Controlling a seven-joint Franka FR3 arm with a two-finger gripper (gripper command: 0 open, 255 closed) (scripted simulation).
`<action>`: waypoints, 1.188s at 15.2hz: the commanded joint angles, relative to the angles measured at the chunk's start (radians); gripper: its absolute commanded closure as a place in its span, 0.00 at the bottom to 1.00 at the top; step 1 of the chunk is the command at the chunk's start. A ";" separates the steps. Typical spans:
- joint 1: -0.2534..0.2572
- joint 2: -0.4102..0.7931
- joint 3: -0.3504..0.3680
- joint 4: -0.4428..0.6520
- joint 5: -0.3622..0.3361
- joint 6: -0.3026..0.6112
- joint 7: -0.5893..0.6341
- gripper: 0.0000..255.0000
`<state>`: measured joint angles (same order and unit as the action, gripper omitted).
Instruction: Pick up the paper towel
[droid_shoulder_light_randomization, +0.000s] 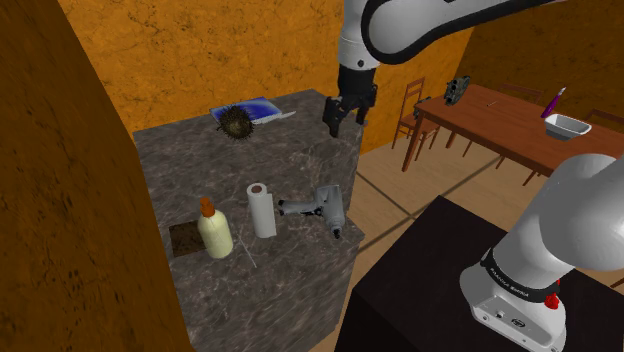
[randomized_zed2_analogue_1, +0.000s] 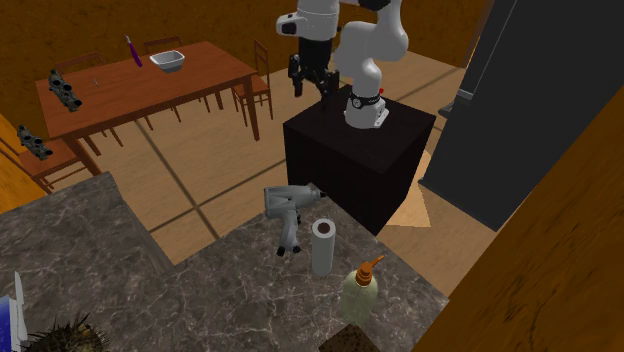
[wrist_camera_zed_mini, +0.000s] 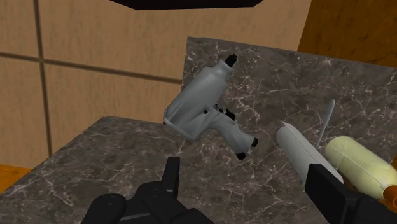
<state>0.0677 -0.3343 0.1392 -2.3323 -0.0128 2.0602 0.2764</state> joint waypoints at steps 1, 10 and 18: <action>0.007 0.069 0.020 0.025 0.001 0.040 0.033 0.00; 0.036 0.407 0.078 0.217 -0.044 0.160 0.168 0.00; 0.095 0.718 0.085 0.475 -0.103 0.190 0.270 0.00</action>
<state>0.1533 0.3416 0.2243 -1.8978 -0.1094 2.2519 0.5343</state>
